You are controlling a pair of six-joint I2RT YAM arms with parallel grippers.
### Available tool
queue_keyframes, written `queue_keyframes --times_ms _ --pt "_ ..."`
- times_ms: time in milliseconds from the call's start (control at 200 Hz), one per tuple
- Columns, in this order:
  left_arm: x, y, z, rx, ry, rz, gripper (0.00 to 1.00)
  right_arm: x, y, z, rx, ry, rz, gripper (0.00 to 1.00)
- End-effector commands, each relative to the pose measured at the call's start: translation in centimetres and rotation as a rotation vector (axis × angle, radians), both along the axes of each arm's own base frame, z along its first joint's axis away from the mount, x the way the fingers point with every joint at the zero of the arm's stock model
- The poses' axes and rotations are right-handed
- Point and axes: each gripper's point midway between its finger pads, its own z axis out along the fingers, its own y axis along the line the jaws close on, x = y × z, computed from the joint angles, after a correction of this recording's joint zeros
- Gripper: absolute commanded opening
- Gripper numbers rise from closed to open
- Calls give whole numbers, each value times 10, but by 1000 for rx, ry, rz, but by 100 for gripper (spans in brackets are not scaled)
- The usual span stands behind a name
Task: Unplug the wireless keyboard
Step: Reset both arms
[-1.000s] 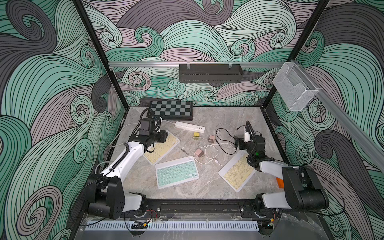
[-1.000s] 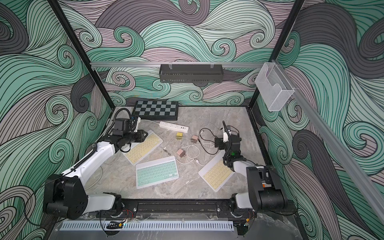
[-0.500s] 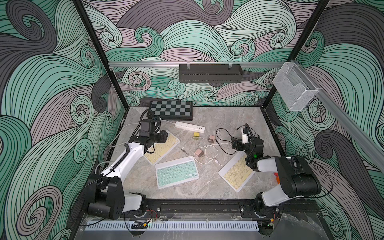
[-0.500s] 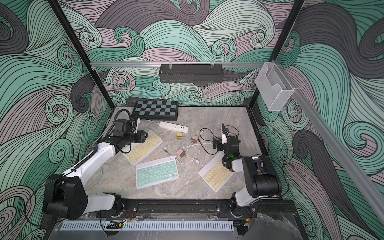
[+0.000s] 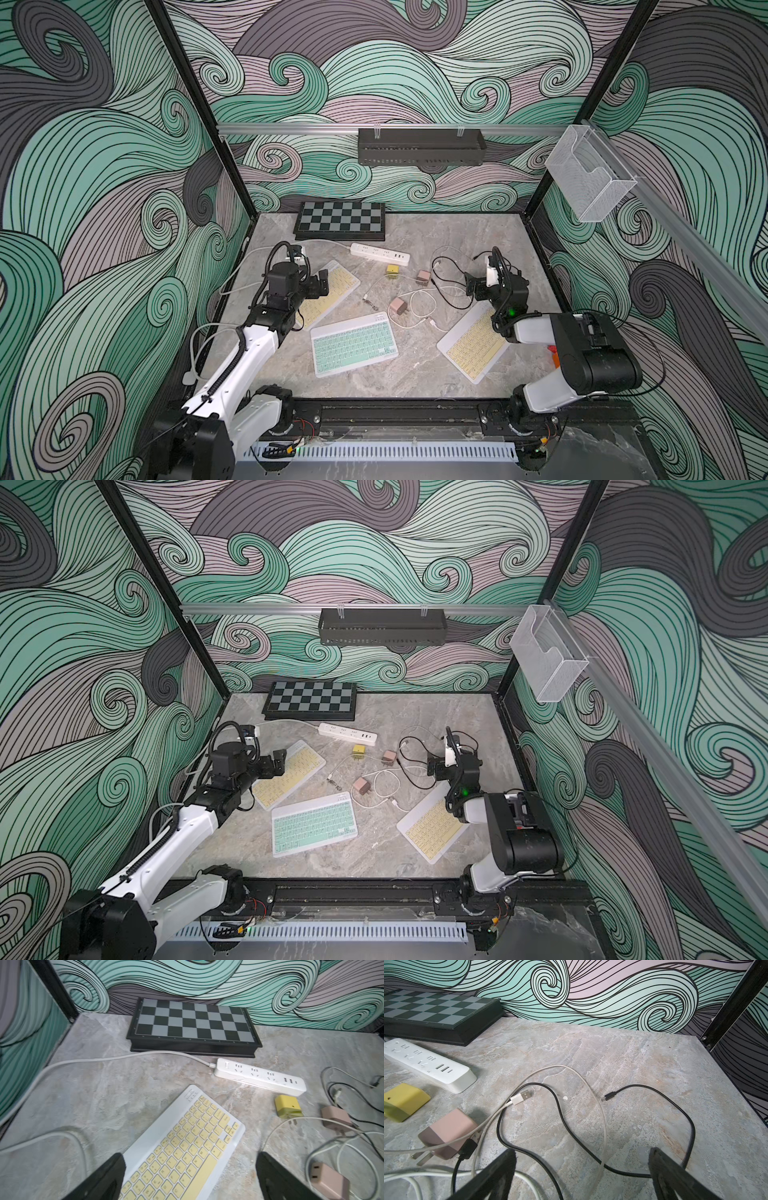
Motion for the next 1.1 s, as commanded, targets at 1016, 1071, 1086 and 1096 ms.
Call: queue_keyframes --times_ms 1016,1071,1086,1096 --pt "33 74 -54 140 -109 270 98 -5 22 9 15 -55 154 99" --pt "36 72 -54 138 -100 249 99 -5 22 9 14 -55 155 99" --pt "37 72 -55 137 -99 243 99 -5 22 9 15 -56 155 99" --pt "38 72 -55 136 -98 237 99 -5 21 9 15 -56 154 99"
